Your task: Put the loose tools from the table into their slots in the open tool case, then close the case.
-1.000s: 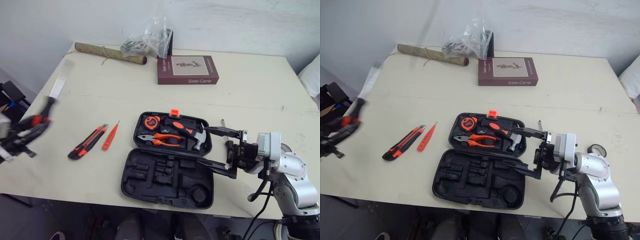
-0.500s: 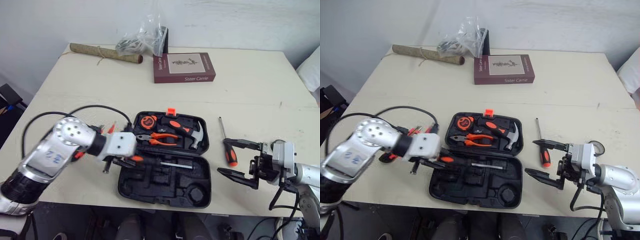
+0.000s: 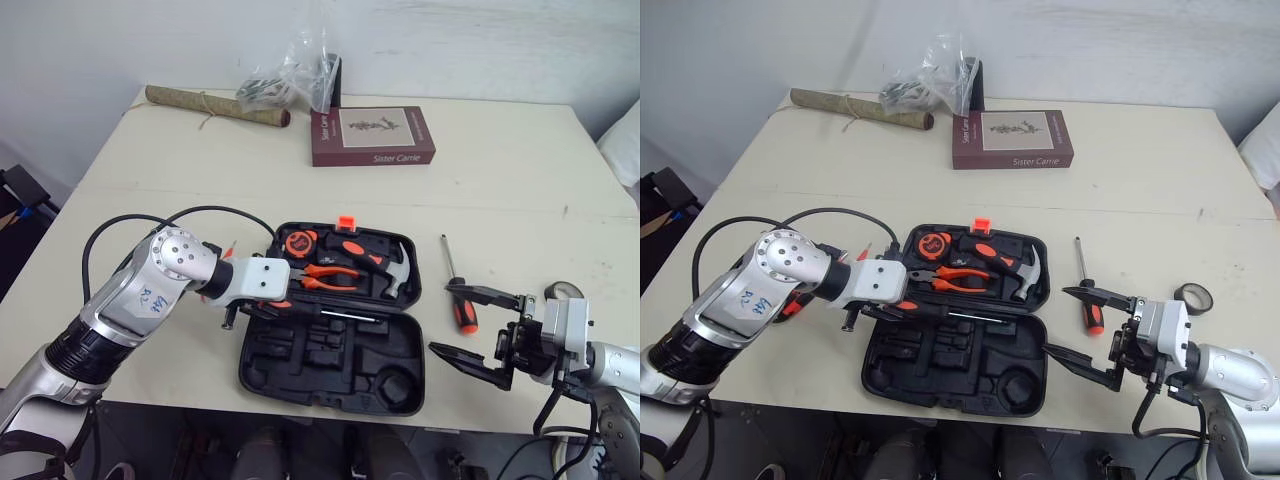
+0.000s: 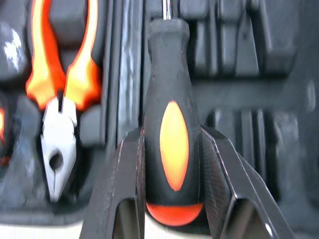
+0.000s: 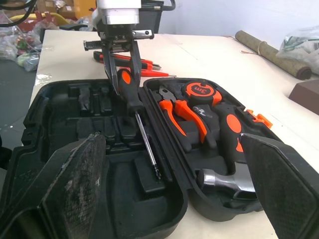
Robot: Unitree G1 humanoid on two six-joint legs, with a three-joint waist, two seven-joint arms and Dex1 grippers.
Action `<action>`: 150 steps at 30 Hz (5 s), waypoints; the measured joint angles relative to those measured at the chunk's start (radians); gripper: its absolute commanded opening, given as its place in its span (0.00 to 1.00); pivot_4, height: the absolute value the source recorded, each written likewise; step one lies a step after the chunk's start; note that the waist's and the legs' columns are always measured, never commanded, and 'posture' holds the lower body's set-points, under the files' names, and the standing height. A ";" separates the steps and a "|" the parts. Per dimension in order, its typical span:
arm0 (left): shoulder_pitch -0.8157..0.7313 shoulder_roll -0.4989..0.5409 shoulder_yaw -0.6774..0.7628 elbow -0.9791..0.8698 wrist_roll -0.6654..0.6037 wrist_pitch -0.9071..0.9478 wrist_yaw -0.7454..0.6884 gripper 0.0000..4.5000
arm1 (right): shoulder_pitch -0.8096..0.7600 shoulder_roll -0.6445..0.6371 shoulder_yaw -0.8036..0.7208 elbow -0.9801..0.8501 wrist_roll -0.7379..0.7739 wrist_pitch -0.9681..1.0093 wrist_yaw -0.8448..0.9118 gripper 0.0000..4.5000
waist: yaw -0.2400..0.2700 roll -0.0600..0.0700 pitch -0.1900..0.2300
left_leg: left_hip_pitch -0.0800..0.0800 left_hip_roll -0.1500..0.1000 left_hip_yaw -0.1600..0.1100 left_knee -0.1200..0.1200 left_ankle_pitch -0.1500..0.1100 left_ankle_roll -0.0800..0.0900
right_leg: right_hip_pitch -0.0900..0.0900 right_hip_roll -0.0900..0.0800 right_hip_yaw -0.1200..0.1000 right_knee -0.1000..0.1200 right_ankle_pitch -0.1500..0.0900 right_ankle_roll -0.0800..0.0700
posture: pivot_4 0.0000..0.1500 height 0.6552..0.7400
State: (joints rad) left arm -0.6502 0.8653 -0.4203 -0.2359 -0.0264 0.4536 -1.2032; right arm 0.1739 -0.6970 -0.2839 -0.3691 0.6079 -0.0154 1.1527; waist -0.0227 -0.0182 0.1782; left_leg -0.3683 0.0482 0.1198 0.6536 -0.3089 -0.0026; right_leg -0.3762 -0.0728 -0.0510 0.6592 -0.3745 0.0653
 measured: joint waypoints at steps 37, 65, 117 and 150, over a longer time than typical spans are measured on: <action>0.153 -0.337 0.292 0.056 -0.204 -0.134 0.150 0.07 | -0.032 0.001 0.007 0.033 -0.008 -0.030 0.031 1.00 | 0.021 0.001 0.000 | -0.002 0.000 -0.002 0.008 -0.001 0.002 | 0.001 -0.001 -0.002 0.003 0.000 0.001 | 1.00 1.00; 0.144 -0.401 0.045 0.232 0.070 -0.335 0.273 0.01 | 0.007 0.034 0.012 0.068 -0.037 -0.059 0.027 1.00 | 0.034 0.003 -0.007 | 0.009 -0.002 -0.002 0.008 -0.004 0.006 | 0.015 -0.002 -0.002 0.000 0.001 0.002 | 1.00 1.00; 0.245 -0.497 0.149 0.286 -0.144 -0.358 0.179 0.01 | -0.037 0.078 0.080 0.118 -0.093 -0.119 -0.035 1.00 | 0.032 0.014 -0.018 | 0.012 -0.008 -0.017 -0.006 -0.015 0.013 | 0.034 -0.005 -0.005 -0.033 -0.001 0.005 | 1.00 1.00; 0.197 -0.402 0.037 0.070 -0.154 0.173 0.217 0.01 | -0.011 0.056 0.079 0.091 -0.076 -0.084 -0.051 1.00 | 0.024 0.013 -0.010 | 0.015 -0.009 -0.023 -0.007 -0.012 0.016 | 0.038 -0.006 -0.006 -0.033 0.002 0.009 | 1.00 1.00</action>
State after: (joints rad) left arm -0.4532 0.4637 -0.3830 -0.1663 -0.1807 0.6268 -0.9860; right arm 0.1626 -0.6409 -0.2051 -0.2783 0.5316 -0.0998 1.1012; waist 0.0015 -0.0047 0.1684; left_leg -0.3538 0.0392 0.0971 0.6468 -0.3209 0.0131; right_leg -0.3379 -0.0790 -0.0566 0.6260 -0.3726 0.0747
